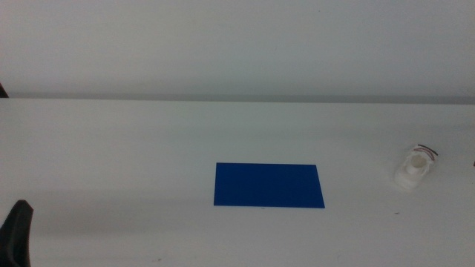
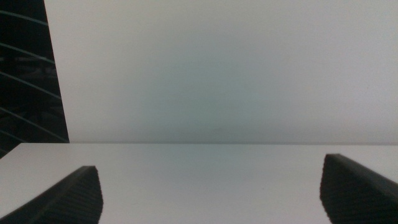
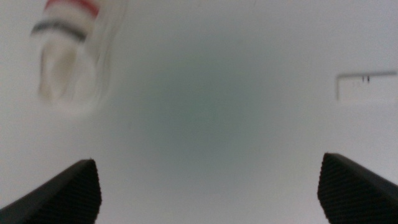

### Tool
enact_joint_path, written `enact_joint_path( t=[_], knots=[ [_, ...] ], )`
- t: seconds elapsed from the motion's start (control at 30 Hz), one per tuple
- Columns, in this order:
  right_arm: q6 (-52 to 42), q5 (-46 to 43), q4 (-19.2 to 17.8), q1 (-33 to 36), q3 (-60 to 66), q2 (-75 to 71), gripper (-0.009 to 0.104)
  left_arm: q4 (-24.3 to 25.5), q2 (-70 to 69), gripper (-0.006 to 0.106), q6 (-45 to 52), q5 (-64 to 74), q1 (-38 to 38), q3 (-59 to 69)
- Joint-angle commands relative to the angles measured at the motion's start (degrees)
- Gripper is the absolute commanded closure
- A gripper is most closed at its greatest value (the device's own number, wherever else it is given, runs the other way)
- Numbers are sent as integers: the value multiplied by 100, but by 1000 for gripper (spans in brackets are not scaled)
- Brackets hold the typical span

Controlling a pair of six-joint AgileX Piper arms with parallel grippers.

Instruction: Use one arm to grab the shoe from the table and place it on the mat.

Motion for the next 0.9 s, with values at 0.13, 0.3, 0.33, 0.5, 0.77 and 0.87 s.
enact_joint_path(
  t=[0.13,0.3,0.33,0.5,0.77,0.87],
  knots=[
    [557,-607,-90,-161,-638,1001,2,-12,-235,7,-33,-66,-14,244],
    [823,-565,4,144,-1323,1610,4,-12,-235,7,-33,-66,-14,244],
    [838,-528,16,210,-1483,1737,5,-12,-235,7,-33,-66,-14,244],
    [987,-453,99,470,-1882,2207,5,-12,-235,7,-33,-66,-14,244],
    [1139,-455,164,805,-1892,2645,5,-12,-235,7,-33,-66,-14,244],
    [1193,-528,165,848,-1892,2769,5,-12,-235,7,-33,-66,-14,244]
  ],
)
